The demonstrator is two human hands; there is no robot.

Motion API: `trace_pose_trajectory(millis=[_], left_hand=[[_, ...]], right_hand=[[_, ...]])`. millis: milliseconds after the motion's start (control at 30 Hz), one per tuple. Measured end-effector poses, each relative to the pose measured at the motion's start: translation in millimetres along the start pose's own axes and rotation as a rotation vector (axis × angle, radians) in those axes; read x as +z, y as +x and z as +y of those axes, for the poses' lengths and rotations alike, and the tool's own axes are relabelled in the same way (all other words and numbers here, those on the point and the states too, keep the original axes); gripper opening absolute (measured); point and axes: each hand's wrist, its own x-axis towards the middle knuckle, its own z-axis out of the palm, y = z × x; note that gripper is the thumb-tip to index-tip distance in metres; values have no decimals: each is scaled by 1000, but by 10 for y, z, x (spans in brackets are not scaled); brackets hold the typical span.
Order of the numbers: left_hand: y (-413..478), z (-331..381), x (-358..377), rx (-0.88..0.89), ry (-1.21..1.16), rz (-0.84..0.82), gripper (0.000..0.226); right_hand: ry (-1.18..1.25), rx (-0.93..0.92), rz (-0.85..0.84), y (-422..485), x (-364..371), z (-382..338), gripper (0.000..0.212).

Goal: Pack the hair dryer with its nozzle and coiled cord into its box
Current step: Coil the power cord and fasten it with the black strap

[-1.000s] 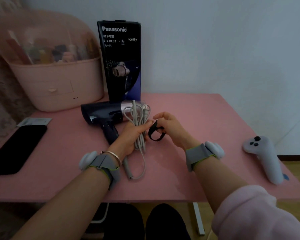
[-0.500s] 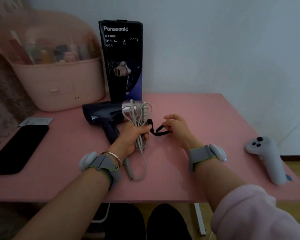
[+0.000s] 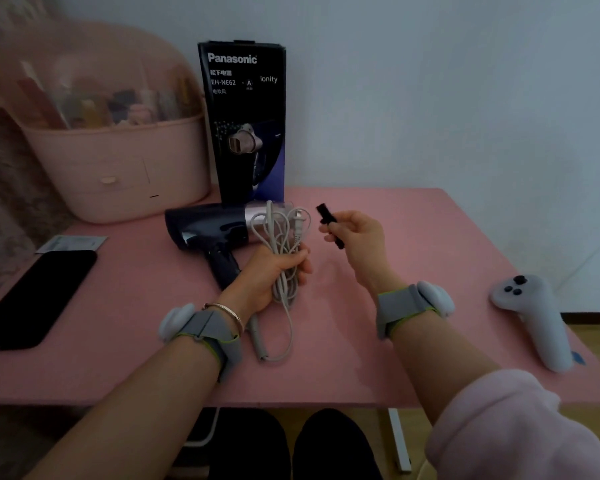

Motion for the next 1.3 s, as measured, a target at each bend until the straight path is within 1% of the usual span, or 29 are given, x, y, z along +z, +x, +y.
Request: trace_pose_trajectory(millis=[133,167,200,267,300,367,400,467,533,567,633,733,800,867,967,1033,1233,1300], left_hand=[[-26,10,10,16,-14,-87,12],[-30,11,12,17,-21,-107,13],[-33,11,10,14,-36,-124,15],[-32,6,1,9,-44,-137,17],[-30,6,-4,5,-27,-134,16],[-22,-4,-3,-23,-4,-118,13],[-13,-11,-1,-41,0,-102,14],[4,-27,6,-75,13,-53,20],[28,-46,13,-103,17,-14,28],[43,-54,19,-115,13,-2,32],[67,-65,19,-132,9,17,36],[81,-73,1,-115,39,29,32],[84,-87,-7,-99,65,40,37],[80,-94,-4,-82,93,57,36],[75,-111,-2,-75,85,58,41],[68,-121,9,-74,70,56,37],[8,-75,50,-58,79,126,24],[-7,-45,68,-58,107,153,19]], right_hand=[[-248,110,-106,-34,143,34,11],[-278,125,-129,-49,174,48,8],[-279,139,-142,-62,198,61,12],[-225,166,-160,-82,234,92,24],[-205,170,-166,-86,245,101,26],[-211,138,-150,-82,241,108,26],[-197,112,-115,-79,235,99,26],[-56,84,-16,-67,200,70,24],[196,71,8,-55,129,29,22],[291,67,-31,-54,90,11,21],[326,65,-190,-69,25,-5,20],[154,96,-468,-140,53,-20,18],[44,116,-542,-173,125,-26,15],[-1,122,-519,-179,180,-41,14],[-52,104,-459,-165,229,-56,20],[-106,87,-414,-163,259,-58,24],[-418,-9,-234,-182,388,-43,37],[-479,8,-185,-187,387,-12,41]])
